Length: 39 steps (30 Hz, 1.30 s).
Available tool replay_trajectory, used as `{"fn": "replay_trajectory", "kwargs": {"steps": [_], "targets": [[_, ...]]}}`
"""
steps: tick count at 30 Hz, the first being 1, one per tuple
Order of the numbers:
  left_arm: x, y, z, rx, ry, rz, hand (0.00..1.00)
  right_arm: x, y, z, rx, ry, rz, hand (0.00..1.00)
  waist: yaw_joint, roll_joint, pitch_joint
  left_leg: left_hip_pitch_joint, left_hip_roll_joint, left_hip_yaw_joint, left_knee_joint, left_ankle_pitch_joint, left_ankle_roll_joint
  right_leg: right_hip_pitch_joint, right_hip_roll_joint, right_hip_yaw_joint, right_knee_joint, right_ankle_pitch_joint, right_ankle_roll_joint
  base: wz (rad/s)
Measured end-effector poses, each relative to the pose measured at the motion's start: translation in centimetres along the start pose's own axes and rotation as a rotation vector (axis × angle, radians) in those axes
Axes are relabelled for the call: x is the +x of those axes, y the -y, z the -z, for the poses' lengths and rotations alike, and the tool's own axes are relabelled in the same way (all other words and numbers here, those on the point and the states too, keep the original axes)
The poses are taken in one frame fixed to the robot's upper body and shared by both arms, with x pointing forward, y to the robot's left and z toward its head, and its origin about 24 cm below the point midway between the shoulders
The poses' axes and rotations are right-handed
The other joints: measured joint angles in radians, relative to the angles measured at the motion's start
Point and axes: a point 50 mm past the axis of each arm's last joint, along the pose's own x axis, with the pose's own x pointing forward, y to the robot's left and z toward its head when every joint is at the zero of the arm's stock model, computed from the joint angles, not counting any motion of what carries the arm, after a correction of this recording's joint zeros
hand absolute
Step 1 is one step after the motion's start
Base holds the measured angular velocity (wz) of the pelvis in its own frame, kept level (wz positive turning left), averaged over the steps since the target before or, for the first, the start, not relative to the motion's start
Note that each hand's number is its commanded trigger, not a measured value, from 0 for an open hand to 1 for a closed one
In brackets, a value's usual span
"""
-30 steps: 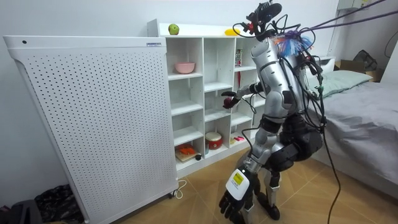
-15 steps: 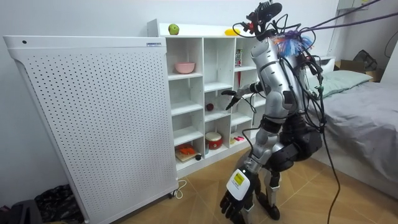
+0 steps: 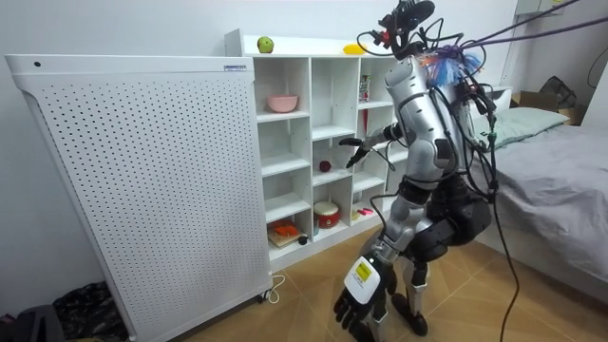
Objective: Arrange fruit in the closet
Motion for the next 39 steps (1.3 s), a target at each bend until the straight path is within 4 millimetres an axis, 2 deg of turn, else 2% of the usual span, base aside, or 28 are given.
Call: {"fn": "replay_trajectory", "kwargs": {"steps": [2,5,8,10,11,13,14,16,17,18,19,20,22,23,24,25,29,31,33,36,39], "targets": [[0.1,-0.3,0.3,0.019,-0.004,0.009,0.00,0.2,0.9,0.6,-0.037,-0.016,-0.001,0.00,0.003,-0.002,0.0014,0.030,0.000,0.000,-0.004,-0.005,-0.001,0.028,0.003,0.001,-0.005,-0.004,0.002,-0.02],[0.2,-0.7,0.8,0.036,-0.020,0.028,0.00,0.5,3.3,1.5,-0.093,-0.050,0.012,0.00,0.009,-0.005,0.0056,0.096,0.004,-0.003,-0.034,-0.008,-0.005,0.096,0.017,0.001,-0.041,-0.001,0.008,-0.04],[0.2,-0.9,1.5,0.063,-0.044,0.054,0.00,0.6,6.8,1.9,-0.181,-0.070,0.041,0.00,0.014,-0.009,0.0090,0.162,0.003,-0.007,-0.084,-0.005,-0.012,0.167,0.020,-0.014,-0.094,-0.001,0.018,0.00],[0.3,-1.3,2.4,0.102,-0.069,0.061,0.00,0.2,10.3,2.3,-0.282,-0.107,0.067,0.00,0.016,-0.021,0.0148,0.217,0.007,-0.006,-0.125,0.000,-0.012,0.221,0.032,-0.016,-0.138,0.014,0.026,-0.05],[0.3,-1.3,2.7,0.110,-0.080,0.064,0.00,0.1,11.2,2.5,-0.314,-0.120,0.073,0.00,0.018,-0.023,0.0152,0.231,0.006,-0.008,-0.136,0.004,-0.008,0.236,0.034,-0.017,-0.150,0.018,0.025,0.00],[0.3,-1.6,3.4,0.106,-0.116,0.074,0.00,-0.8,14.7,3.2,-0.373,-0.170,0.101,0.00,-0.001,-0.024,0.0146,0.289,0.006,-0.021,-0.177,0.008,-0.009,0.307,0.042,-0.040,-0.205,0.027,0.027,0.11],[0.4,-1.7,3.5,0.104,-0.122,0.072,0.00,-1.1,15.7,3.3,-0.389,-0.183,0.109,0.00,-0.004,-0.027,0.0147,0.305,0.007,-0.024,-0.190,0.010,-0.010,0.325,0.046,-0.043,-0.222,0.029,0.030,0.10],[0.8,-2.1,3.8,0.103,-0.150,0.069,0.00,-2.5,19.4,4.3,-0.458,-0.249,0.154,0.00,-0.005,-0.040,0.0119,0.374,0.012,-0.026,-0.251,0.021,-0.013,0.400,0.064,-0.054,-0.295,0.046,0.034,0.00],[0.8,-2.2,3.9,0.102,-0.158,0.070,0.00,-2.9,20.2,4.7,-0.472,-0.269,0.165,0.00,-0.006,-0.041,0.0111,0.394,0.017,-0.025,-0.265,0.023,-0.014,0.426,0.072,-0.060,-0.320,0.053,0.033,0.00],[0.9,-2.4,4.1,0.092,-0.172,0.063,0.00,-4.0,22.1,5.6,-0.494,-0.314,0.188,0.00,-0.021,-0.044,0.0072,0.433,0.022,-0.028,-0.295,0.026,-0.018,0.475,0.087,-0.069,-0.370,0.067,0.036,0.04],[0.9,-2.5,4.2,0.084,-0.177,0.057,0.00,-4.6,23.0,6.1,-0.503,-0.340,0.197,0.00,-0.030,-0.046,0.0055,0.452,0.023,-0.034,-0.309,0.027,-0.019,0.502,0.092,-0.075,-0.392,0.072,0.038,0.19],[1.0,-2.7,4.4,0.079,-0.189,0.052,0.00,-6.0,25.1,7.0,-0.520,-0.391,0.224,0.00,-0.050,-0.048,0.0013,0.494,0.022,-0.045,-0.340,0.030,-0.021,0.555,0.106,-0.094,-0.437,0.079,0.045,0.29],[0.9,-2.5,4.8,0.092,-0.206,0.056,0.00,-9.4,29.4,8.9,-0.547,-0.502,0.302,0.00,-0.077,-0.058,-0.0177,0.586,0.022,-0.047,-0.405,0.035,-0.022,0.656,0.123,-0.097,-0.521,0.093,0.057,0.16],[0.8,-2.4,4.9,0.094,-0.204,0.058,0.00,-10.4,30.4,9.4,-0.570,-0.536,0.316,0.00,-0.083,-0.059,-0.0223,0.609,0.022,-0.046,-0.419,0.037,-0.022,0.680,0.126,-0.100,-0.540,0.097,0.059,0.00],[0.7,-2.1,5.0,0.085,-0.203,0.062,0.00,-12.1,32.1,9.9,-0.583,-0.583,0.349,0.00,-0.091,-0.056,-0.0297,0.650,0.022,-0.044,-0.443,0.039,-0.022,0.725,0.135,-0.098,-0.568,0.107,0.066,-0.06],[0.6,-1.9,5.0,0.088,-0.202,0.064,0.00,-13.8,33.6,10.3,-0.591,-0.624,0.384,0.00,-0.099,-0.054,-0.0337,0.699,0.021,-0.037,-0.478,0.039,-0.022,0.771,0.140,-0.094,-0.605,0.114,0.072,-0.10],[0.3,-1.6,5.4,0.135,-0.195,0.066,0.00,-17.5,36.3,11.5,-0.673,-0.747,0.438,0.00,-0.126,-0.056,-0.0390,0.833,0.020,0.000,-0.569,0.040,-0.024,0.873,0.144,-0.090,-0.659,0.116,0.078,-0.29],[0.1,-0.9,5.6,0.143,-0.204,0.077,0.00,-19.5,37.5,12.2,-0.689,-0.803,0.475,0.00,-0.148,-0.053,-0.0396,0.901,0.017,0.015,-0.604,0.038,-0.028,0.928,0.155,-0.065,-0.685,0.118,0.081,-0.18],[-0.1,-0.4,5.7,0.134,-0.210,0.085,0.00,-20.5,37.9,12.7,-0.701,-0.840,0.482,0.00,-0.161,-0.054,-0.0395,0.937,0.019,0.025,-0.627,0.037,-0.030,0.955,0.162,-0.041,-0.704,0.118,0.081,-0.14],[-0.5,0.2,6.4,0.116,-0.249,0.099,0.00,-21.9,38.4,13.6,-0.695,-0.878,0.497,0.00,-0.198,-0.055,-0.0381,0.987,0.020,0.027,-0.645,0.035,-0.033,1.001,0.168,-0.034,-0.729,0.119,0.083,-0.07],[-0.9,0.6,7.3,0.086,-0.303,0.104,0.00,-23.1,38.8,14.1,-0.674,-0.895,0.528,0.00,-0.201,-0.054,-0.0361,1.034,0.023,0.037,-0.666,0.034,-0.035,1.028,0.176,0.008,-0.738,0.119,0.083,-0.23]]}}
